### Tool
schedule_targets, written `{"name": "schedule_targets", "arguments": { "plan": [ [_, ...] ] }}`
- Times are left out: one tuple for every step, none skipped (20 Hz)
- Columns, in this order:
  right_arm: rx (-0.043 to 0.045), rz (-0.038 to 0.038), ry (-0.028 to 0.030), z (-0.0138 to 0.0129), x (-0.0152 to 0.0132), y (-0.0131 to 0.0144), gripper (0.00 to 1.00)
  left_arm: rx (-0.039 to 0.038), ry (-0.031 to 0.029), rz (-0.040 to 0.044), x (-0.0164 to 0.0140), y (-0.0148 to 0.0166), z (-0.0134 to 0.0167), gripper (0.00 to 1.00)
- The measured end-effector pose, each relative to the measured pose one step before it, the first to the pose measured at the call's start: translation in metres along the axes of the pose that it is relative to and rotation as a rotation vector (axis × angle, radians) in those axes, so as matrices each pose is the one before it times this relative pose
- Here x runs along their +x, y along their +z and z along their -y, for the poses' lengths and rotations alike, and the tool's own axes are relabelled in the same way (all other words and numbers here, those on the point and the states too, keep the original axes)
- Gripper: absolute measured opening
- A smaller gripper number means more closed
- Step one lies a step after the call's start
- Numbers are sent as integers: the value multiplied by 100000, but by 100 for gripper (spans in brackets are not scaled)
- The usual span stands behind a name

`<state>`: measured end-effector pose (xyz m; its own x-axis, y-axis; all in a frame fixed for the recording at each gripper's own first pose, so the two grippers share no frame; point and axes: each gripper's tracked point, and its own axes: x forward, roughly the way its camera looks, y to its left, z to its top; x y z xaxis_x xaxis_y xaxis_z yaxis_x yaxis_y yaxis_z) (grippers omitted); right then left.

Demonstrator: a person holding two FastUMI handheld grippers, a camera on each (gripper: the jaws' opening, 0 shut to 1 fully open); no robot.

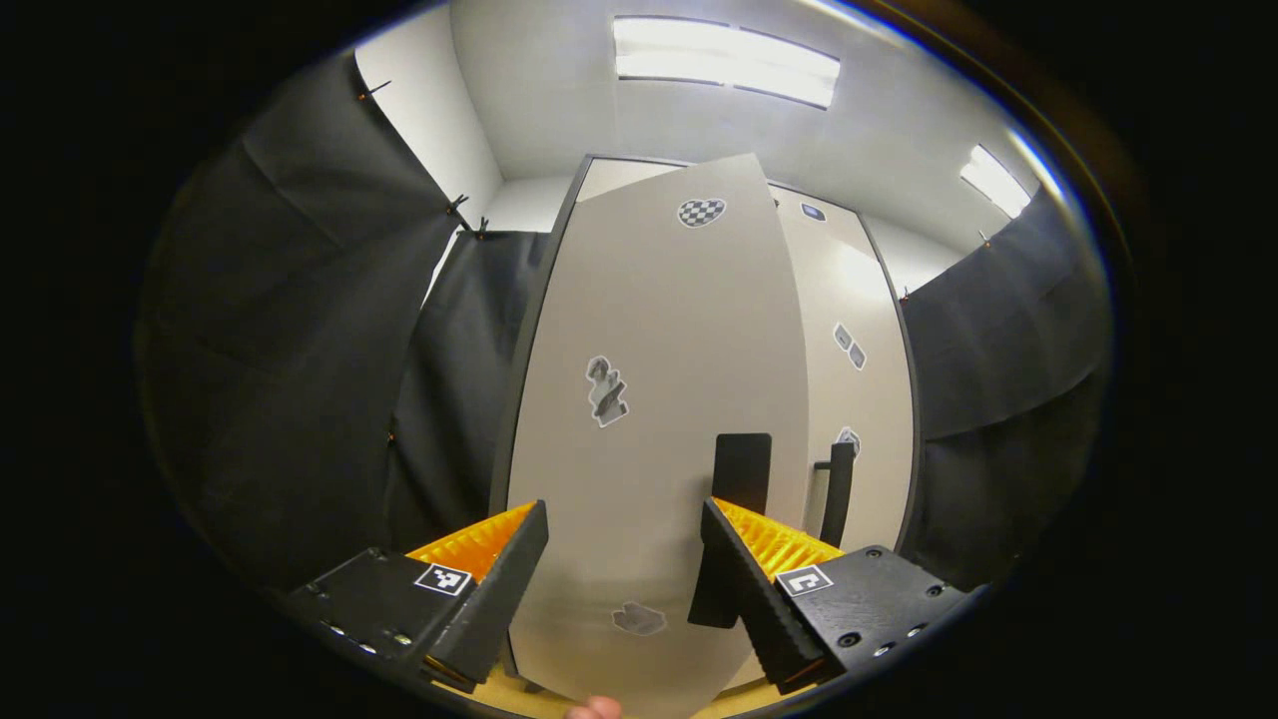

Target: Grab one shoe with the right hand and put it into the shoe cabinet, grab the other shoe with the left hand and put it into the shoe cabinet; then close the right door with the right hand and the left door with the left hand.

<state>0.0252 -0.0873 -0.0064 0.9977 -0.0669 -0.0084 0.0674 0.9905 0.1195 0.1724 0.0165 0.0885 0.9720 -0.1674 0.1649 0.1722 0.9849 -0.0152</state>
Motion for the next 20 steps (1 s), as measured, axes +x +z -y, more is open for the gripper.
{"name": "schedule_targets", "arguments": {
  "plan": [
    [99, -562, 251, -146, 7, -202, 97, -25, 471, 6, -473, 263, 171, 95],
    [113, -606, 472, -137, 0, -285, 97, -438, 27, -1032, -682, -9, 287, 95],
    [189, -467, 556, -204, 36, -134, 97, -379, 92, -1145, -997, -260, 140, 94],
    [354, -249, 734, -275, 70, -167, 97, 0, 238, -573, -1189, -197, 57, 95],
    [409, -186, 857, -313, 2, -133, 97, 562, 824, -414, -1121, -355, -149, 95],
    [377, -164, 903, -286, 18, -131, 95, 911, 1408, -421, -1019, -445, -211, 94],
    [131, -358, 983, -366, 30, -81, 95, 1092, 848, -568, -891, -640, 18, 95],
    [-65, -405, 983, -360, 32, -103, 95, 1296, 809, -1056, -923, -942, 212, 94],
    [-324, -452, 982, -321, 40, -56, 95, 709, 1150, -2033, -1126, -988, 262, 94],
    [-492, -372, 629, -228, 35, -117, 97, 579, 770, -1585, -1091, -1023, 390, 95],
    [-398, -452, 486, -171, 18, -86, 95, 460, 32, -1231, -1067, -1099, 710, 95],
    [-60, -346, 727, -271, -1, -29, 97, 282, -116, -1165, -802, -1023, 749, 94],
    [59, -309, 654, -293, 61, -88, 97, 402, -392, -1048, -786, -1004, 726, 95],
    [25, -321, 521, -210, -60, -132, 97, 168, -317, -1208, -682, -1093, 709, 95],
    [0, -447, 563, -214, -33, -149, 97, -161, -577, -1619, -527, -1039, 762, 95],
    [-7, -451, 673, -318, -35, -210, 97, 49, -1175, -1573, -462, -1200, 661, 95],
    [-85, -519, 736, -296, -45, -259, 96, -40, -496, -1795, -312, -1154, 559, 95],
    [-64, -715, 628, -282, -91, -289, 95, 8, -273, -1431, -369, -1182, 242, 95],
    [109, -574, 413, -230, -83, -289, 95, 780, -110, -801, -452, -937, 417, 95],
    [313, -486, 89, -171, -164, -282, 95, 1459, 179, -658, -199, -750, 151, 95]
  ]
}}
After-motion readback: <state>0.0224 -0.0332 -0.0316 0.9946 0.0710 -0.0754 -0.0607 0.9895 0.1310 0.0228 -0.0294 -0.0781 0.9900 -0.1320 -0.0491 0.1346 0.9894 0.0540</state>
